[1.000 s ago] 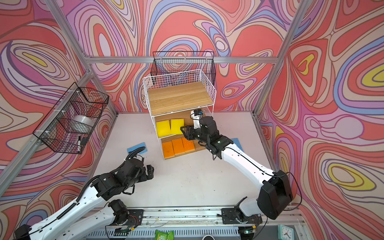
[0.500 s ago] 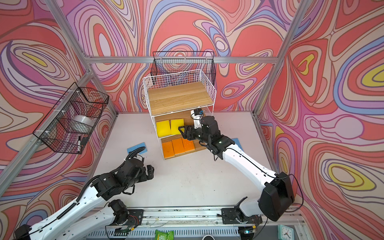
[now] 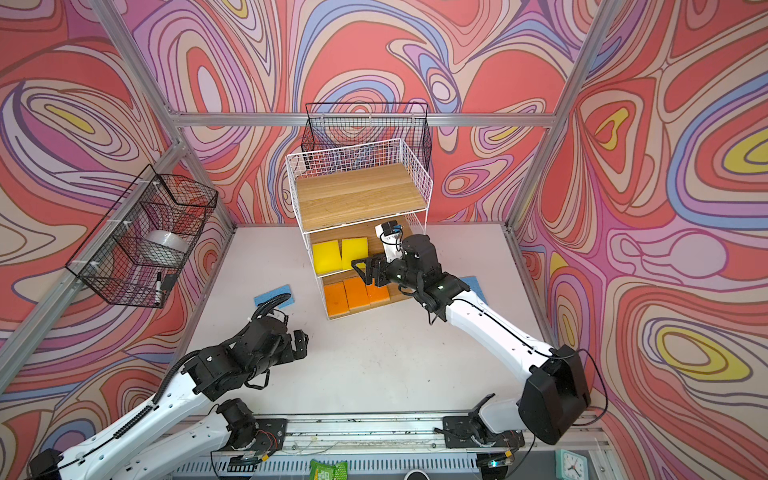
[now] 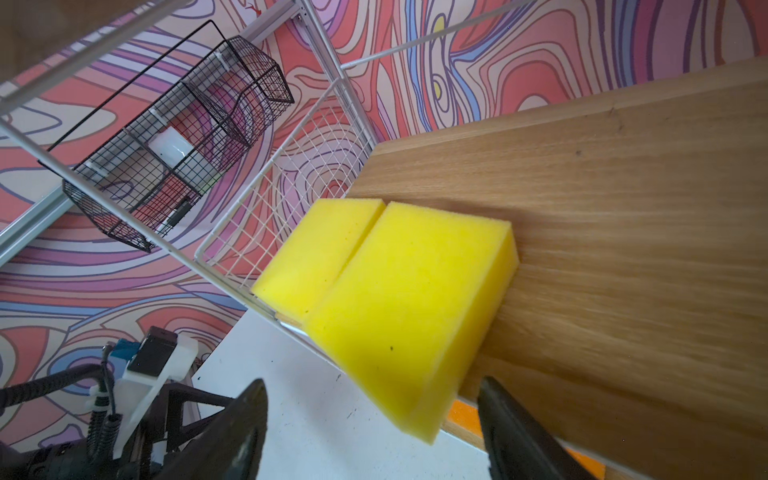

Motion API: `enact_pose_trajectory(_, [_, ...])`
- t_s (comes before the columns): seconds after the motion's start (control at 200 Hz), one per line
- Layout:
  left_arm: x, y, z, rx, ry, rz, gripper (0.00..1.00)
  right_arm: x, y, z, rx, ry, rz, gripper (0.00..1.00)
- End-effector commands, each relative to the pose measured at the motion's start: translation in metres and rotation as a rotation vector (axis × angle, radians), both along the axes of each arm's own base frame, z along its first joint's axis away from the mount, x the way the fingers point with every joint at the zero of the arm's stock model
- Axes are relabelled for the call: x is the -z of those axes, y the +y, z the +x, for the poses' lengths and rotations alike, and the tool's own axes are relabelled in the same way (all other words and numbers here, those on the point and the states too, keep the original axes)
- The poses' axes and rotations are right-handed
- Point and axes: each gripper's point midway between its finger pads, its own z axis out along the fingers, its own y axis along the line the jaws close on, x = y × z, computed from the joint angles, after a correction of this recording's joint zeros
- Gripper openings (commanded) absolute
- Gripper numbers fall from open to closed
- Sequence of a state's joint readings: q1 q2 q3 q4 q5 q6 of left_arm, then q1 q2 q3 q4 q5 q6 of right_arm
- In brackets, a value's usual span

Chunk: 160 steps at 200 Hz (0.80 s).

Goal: Place and organize the cleaning sponges onto the shelf
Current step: 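Push the yellow sponge deeper onto the board and open the right gripper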

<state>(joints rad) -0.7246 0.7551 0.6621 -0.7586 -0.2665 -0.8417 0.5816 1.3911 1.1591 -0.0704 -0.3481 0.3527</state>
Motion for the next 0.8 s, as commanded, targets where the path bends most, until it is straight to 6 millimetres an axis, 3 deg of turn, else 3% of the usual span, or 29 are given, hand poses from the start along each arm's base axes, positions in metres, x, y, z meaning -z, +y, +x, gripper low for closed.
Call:
enact_pose_trajectory(0.0, [-0.005,0.001,0.002,-0.018,-0.002,-0.006,1.00,-0.008,0.003,-0.001,-0.033,-0.040,0.014,0.82])
enact_pose_trajectory(0.796, [-0.008,0.000,0.006,-0.009,-0.003,0.010,1.00,0.000,0.017,0.018,-0.051,-0.047,-0.013,0.82])
